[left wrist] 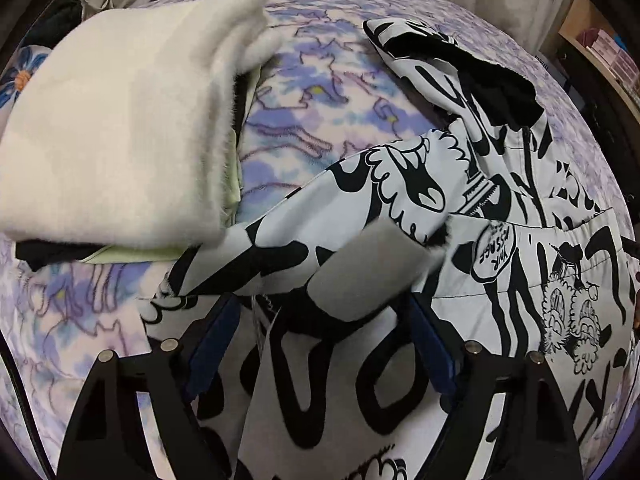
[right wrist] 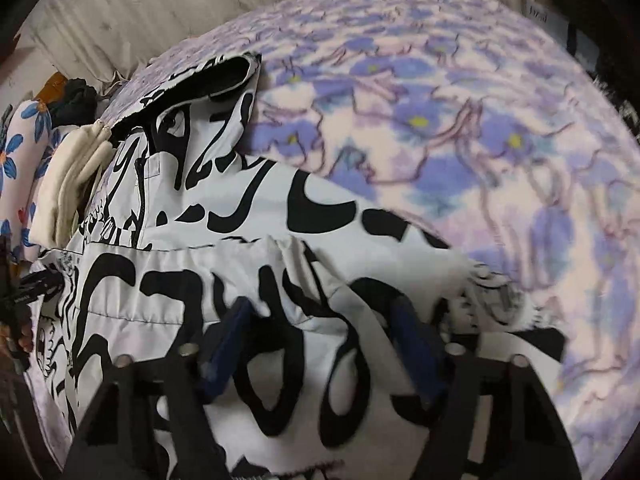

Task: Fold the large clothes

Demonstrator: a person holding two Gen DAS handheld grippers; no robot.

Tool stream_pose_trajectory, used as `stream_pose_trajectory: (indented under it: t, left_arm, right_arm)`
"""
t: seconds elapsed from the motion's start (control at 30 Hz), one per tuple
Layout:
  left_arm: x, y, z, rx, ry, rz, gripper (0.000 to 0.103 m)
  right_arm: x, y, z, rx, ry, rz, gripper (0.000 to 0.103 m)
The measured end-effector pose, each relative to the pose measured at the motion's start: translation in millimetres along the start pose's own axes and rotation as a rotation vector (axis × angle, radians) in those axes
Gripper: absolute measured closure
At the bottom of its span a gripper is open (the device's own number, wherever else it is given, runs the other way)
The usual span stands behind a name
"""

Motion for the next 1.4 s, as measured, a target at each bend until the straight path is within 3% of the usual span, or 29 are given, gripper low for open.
stream_pose_trajectory:
  t: [0.1,0.23,0.37,0.53,0.63,0.77,0.87,1.1,1.2,1.3,1.33,1.4]
  left_arm:
    - [2.3,4.9,-4.4,0.012,0.006,0.036,0.057]
    - [4.0,11.5,-6.4,0.034,0.006,0.008,0.083]
    - [-10.4,13.9,-9.0,0.019,0.044,-0.050,0.093]
    - [-43.9,17.6,-32.1,-0.027,0.137,-0.069,0.095]
    - [-45.2,19.3,-51.9,-0.076,0.171,-0.096,0.096]
    - [-22.9,20.6,-65.2,-0.102,0.173,-0.139,0.096]
    - [7.6,13.0,-58.3,-0.123,0.119,-0.175,0.096]
    - [27.7,2.1,-38.9,-0.128,0.105,-0.167,0.094]
    - [24.1,-2.8,-39.5,-0.154,0.092,-0.135,0.088]
    - [9.0,-7.0,-36.9,-0.163,0.076,-0.132,0.068]
    - [-0.4,-6.2,-36.6,-0.163,0.089,-0.144,0.059]
    - [-25.0,-3.5,-34.7,-0.162,0.155,-0.180,0.057]
  right_arm:
    - [3.8,-3.7,-2.5,0.012,0.005,-0.027,0.062]
    - [0.7,-7.2,-0.8,0.025,0.024,0.015,0.079]
    - [-23.0,-4.5,-0.8,0.102,0.101,0.031,0.088]
    - [-65.1,-7.9,-13.9,0.144,0.234,0.044,0.089]
    - [-65.8,-5.4,-29.8,0.157,0.274,0.062,0.089]
    - [-41.2,5.9,-46.2,0.184,0.269,0.072,0.089]
    - [-6.5,14.7,-44.7,0.193,0.220,0.077,0.088]
    - [19.4,16.0,-40.8,0.146,0.190,0.078,0.082]
    - [12.9,16.7,-43.7,0.163,0.156,0.085,0.074]
    - [-7.8,9.0,-44.0,0.189,0.155,0.132,0.069]
    - [-14.1,5.2,-43.7,0.186,0.167,0.142,0.069]
    - [-35.2,-18.7,-41.4,0.150,0.213,0.150,0.069]
Point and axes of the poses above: each gripper's, at about its wrist camera, not at the fingertips, and x roughly the way its jaws point, y to its right, z to its underside, the point moved 6 cm from there along x, roughly the way its jaws point, and after that the axes turned 4 degrees about -z, right-handed, at the moved point
